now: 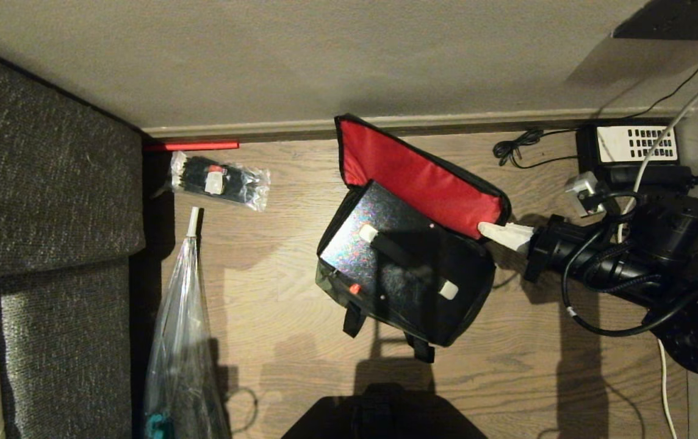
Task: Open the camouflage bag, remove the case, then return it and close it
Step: Close the top of the storage box
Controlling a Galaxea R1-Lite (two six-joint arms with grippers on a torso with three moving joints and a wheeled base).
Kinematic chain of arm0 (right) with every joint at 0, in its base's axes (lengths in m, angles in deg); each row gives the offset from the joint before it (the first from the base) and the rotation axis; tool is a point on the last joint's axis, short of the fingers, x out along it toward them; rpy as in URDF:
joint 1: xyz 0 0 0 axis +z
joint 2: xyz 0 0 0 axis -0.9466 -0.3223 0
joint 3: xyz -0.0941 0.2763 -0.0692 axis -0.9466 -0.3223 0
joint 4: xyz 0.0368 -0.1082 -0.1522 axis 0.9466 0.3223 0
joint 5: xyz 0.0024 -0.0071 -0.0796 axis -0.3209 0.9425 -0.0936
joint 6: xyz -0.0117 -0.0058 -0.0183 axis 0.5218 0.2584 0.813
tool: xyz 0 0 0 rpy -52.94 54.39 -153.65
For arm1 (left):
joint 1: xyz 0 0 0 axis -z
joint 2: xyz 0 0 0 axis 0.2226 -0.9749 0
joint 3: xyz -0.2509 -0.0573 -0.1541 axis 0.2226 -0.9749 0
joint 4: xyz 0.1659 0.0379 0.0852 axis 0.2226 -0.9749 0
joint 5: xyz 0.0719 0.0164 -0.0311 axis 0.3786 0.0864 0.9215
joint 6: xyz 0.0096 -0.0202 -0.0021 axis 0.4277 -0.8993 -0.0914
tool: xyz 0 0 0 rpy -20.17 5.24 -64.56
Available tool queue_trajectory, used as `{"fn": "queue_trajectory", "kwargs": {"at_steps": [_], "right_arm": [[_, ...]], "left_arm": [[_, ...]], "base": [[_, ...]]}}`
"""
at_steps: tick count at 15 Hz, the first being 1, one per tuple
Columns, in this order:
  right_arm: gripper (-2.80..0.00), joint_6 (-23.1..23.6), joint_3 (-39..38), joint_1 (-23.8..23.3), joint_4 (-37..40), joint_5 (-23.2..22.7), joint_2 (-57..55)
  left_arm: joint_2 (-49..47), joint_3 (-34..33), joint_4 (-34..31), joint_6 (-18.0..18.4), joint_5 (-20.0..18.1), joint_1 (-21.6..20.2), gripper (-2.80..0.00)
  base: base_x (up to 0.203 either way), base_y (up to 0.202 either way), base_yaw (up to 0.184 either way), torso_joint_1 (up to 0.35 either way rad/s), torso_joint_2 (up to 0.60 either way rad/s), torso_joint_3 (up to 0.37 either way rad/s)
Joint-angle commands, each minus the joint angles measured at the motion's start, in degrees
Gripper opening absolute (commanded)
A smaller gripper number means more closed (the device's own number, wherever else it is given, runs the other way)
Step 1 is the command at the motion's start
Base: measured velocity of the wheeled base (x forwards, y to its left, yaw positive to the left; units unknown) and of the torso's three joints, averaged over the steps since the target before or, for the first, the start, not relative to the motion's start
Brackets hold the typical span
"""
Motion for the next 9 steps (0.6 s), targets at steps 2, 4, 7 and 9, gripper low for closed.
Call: {"fn": "queue_trajectory", "kwargs": {"at_steps": [2, 4, 7, 9], "right_arm": [[-2.80, 2.0, -3.9, -0.1, -0.4, -0.8, 2.9], [-2.80, 2.6, -6.9, 0.0, 0.0, -0.7, 2.2], [-2.80, 2.9, -6.5, -0.1, -0.2, -0.4, -0.8], [-2.80, 3.3, -5.9, -0.3, -0.3, -0.3, -2.9]], "left_arm": [[0.0, -0.2, 0.0, 0.0, 0.0, 0.0, -2.80], [0.0, -0.2, 0.0, 0.0, 0.0, 0.0, -2.80], [0.0, -0.2, 0.0, 0.0, 0.0, 0.0, -2.80], [0.0, -0.2, 0.0, 0.0, 0.0, 0.0, -2.80]], "base": [[0.000, 0.000, 0.000, 0.000, 0.00, 0.000], [0.000, 0.000, 0.000, 0.000, 0.00, 0.000], [0.000, 0.000, 0.000, 0.000, 0.00, 0.000], [0.000, 0.000, 0.000, 0.000, 0.00, 0.000]]}}
